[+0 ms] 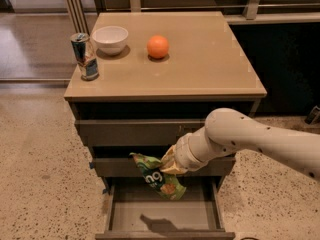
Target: Pick green rice chip bag from bottom drawer and place on counter
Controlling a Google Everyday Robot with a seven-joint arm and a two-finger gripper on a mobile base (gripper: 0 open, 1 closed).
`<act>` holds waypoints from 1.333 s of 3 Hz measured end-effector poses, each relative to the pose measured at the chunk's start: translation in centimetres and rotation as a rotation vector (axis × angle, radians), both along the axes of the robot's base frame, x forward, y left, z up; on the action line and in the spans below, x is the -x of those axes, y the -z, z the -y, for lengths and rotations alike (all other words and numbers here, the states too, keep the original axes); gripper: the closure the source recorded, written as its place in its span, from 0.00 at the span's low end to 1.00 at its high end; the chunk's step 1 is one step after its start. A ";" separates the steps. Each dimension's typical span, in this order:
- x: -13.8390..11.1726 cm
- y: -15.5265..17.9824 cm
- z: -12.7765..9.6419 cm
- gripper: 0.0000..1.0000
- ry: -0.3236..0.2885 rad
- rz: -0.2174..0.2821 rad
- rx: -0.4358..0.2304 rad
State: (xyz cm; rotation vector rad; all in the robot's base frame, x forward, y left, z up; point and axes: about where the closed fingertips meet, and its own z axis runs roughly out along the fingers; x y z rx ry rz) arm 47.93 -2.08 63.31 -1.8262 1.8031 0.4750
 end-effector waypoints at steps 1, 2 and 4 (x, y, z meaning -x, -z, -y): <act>0.0 -1.7 -0.1 1.00 -0.005 0.000 -0.037; 0.4 -7.0 -0.5 1.00 0.001 0.025 -0.117; 2.2 -18.9 -1.2 1.00 0.053 0.152 -0.168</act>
Offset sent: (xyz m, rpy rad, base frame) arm -0.0007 0.0022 0.1036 0.1683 -0.0502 -0.0009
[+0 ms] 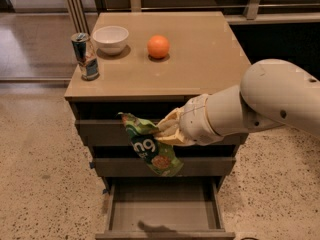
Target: Pick green rice chip bag from bottom drawer and place on counter
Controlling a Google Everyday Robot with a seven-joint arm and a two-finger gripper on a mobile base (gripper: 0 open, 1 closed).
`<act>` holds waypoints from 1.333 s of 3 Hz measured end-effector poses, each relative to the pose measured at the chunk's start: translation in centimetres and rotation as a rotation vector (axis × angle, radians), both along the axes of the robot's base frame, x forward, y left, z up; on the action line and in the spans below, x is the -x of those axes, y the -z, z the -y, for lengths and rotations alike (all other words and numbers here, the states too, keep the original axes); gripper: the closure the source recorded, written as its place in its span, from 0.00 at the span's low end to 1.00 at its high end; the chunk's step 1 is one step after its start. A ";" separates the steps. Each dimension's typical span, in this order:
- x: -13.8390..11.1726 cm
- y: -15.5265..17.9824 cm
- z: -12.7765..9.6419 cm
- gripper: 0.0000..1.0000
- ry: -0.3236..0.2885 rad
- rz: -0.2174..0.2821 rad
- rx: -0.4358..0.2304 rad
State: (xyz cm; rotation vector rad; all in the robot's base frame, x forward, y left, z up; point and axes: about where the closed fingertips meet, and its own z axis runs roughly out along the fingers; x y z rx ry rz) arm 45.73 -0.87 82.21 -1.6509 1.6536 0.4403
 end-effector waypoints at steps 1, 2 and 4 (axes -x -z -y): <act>-1.9 -3.0 1.7 1.00 0.090 -0.053 -0.081; -4.6 -7.2 4.0 1.00 0.165 -0.099 -0.179; -9.4 -17.5 9.4 1.00 0.264 -0.020 -0.255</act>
Offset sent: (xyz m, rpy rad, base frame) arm 0.0725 -0.0652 0.1054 0.2705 0.1402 -0.2385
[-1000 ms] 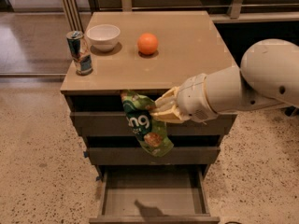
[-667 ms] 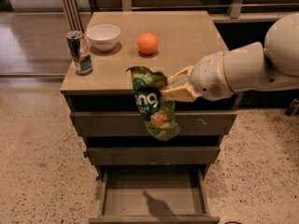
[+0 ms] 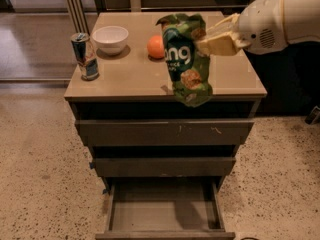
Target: Pick green rice chip bag from bottom drawer and place on counter
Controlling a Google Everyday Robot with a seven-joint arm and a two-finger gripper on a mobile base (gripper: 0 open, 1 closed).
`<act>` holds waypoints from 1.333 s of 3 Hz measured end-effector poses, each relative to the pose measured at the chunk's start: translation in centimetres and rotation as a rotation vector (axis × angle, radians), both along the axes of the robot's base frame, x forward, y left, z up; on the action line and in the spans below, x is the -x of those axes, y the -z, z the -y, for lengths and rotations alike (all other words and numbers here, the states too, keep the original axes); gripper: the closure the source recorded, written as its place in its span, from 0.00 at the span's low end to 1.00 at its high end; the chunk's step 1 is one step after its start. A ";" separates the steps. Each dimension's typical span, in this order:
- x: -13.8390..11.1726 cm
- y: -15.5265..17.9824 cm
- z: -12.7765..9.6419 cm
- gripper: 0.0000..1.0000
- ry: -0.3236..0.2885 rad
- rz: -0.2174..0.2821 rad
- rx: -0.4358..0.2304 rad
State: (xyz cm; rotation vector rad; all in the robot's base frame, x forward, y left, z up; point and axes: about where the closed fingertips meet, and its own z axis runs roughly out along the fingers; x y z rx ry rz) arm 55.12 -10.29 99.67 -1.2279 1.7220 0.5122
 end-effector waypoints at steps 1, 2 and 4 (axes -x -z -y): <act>-2.6 -4.4 1.3 1.00 0.008 0.122 -0.035; -2.6 -4.4 1.3 1.00 0.008 0.122 -0.035; -5.1 -4.3 0.1 1.00 -0.008 0.197 -0.067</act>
Offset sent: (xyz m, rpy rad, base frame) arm 0.0221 -0.0114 0.0338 0.0333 -0.0877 -0.0113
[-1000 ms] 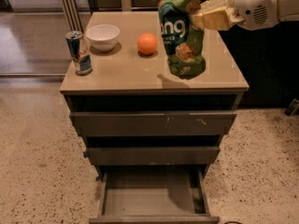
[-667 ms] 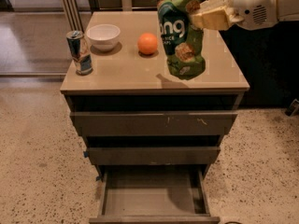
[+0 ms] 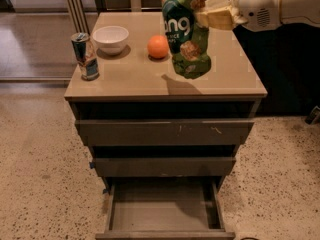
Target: Pick green rice chip bag from bottom drawer and place on counter
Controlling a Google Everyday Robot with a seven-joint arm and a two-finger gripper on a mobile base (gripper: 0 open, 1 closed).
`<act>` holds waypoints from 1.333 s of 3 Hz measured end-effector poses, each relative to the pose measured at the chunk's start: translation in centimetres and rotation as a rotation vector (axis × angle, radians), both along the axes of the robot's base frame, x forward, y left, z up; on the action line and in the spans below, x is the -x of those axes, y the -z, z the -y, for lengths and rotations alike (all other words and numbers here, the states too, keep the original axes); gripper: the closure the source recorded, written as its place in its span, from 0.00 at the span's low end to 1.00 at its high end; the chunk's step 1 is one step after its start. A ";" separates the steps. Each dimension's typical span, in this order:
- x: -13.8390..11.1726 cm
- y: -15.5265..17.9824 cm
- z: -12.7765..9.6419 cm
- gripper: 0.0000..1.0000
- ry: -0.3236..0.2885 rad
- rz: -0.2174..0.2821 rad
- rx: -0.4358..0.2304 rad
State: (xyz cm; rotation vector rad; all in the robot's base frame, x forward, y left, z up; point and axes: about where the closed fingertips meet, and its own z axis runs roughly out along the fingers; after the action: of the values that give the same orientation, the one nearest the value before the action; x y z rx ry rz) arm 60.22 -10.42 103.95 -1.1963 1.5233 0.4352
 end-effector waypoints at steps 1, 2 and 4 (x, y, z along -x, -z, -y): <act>-1.8 0.9 -0.7 1.00 -0.010 0.008 -0.016; -3.8 2.8 -1.3 1.00 -0.016 -0.010 -0.019; -5.9 5.4 -1.9 1.00 -0.024 -0.029 -0.016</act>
Offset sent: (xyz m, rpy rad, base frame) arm 0.0519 0.0128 -0.0397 0.0264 0.0176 0.0120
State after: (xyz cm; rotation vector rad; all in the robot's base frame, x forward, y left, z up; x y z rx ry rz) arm 66.14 -8.51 98.58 -1.2011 1.5294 0.4817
